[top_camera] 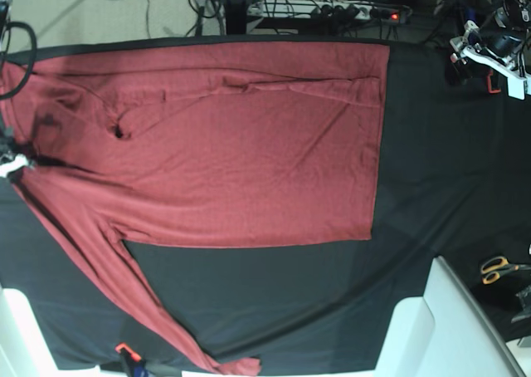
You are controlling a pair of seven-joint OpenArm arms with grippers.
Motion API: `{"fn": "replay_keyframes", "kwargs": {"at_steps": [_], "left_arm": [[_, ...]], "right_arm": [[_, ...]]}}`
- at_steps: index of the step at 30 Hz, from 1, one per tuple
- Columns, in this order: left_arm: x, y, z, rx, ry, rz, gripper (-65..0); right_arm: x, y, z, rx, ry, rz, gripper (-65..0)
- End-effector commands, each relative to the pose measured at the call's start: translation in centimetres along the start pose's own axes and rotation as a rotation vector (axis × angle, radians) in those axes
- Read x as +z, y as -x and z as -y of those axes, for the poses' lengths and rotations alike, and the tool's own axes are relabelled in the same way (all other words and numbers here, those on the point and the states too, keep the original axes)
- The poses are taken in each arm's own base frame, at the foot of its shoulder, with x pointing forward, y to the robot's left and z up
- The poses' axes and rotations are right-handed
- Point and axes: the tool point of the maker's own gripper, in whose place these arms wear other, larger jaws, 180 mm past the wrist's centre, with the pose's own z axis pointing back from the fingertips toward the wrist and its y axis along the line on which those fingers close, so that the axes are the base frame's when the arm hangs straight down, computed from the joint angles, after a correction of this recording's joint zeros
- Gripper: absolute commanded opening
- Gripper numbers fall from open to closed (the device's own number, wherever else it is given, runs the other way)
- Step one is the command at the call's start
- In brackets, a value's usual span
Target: Fold the T-shirt properly
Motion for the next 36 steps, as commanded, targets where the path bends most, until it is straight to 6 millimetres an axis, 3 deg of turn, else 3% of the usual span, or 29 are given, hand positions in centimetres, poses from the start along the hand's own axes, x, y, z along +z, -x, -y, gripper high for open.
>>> {"fn": "replay_keyframes", "kwargs": {"at_steps": [1,8,12,16,20,25,28,33,36], "left_arm": [[0.4,-1.0,-0.1,-0.012,0.001,0.029,-25.8],[0.4,-1.0,-0.1,-0.012,0.001,0.029,-25.8],[0.4,-1.0,-0.1,-0.012,0.001,0.029,-25.8],[0.4,-1.0,-0.1,-0.012,0.001,0.029,-25.8],[0.4,-1.0,-0.1,-0.012,0.001,0.029,-25.8],[0.4,-1.0,-0.1,-0.012,0.001,0.029,-25.8],[0.4,-1.0,-0.1,-0.012,0.001,0.031,-25.8],[0.4,-1.0,-0.1,-0.01,0.001,0.031,-25.8],[0.4,-1.0,-0.1,-0.01,0.001,0.032,-25.8]], "right_arm": [[0.8,-2.4,0.9,0.011,0.01,0.062,-65.0],[2.5,0.5,0.0,0.021,-0.007,0.012,-65.0],[2.3,1.9,-1.0,-0.006,-0.02,-0.003,-63.8],[2.2,2.8,-1.3,-0.006,-0.026,-0.075,-46.5],[2.4,0.1,-2.4,0.028,-0.044,-0.017,-37.1],[2.6,-4.6,-3.6,0.084,-0.064,0.072,-37.1],[1.0,-6.1,-4.1,0.121,-0.057,0.017,-37.1],[-2.4,-6.3,-4.4,0.184,-0.014,-0.08,-37.1],[-4.0,-5.1,-4.6,0.138,-0.017,-0.138,-36.9]]}}
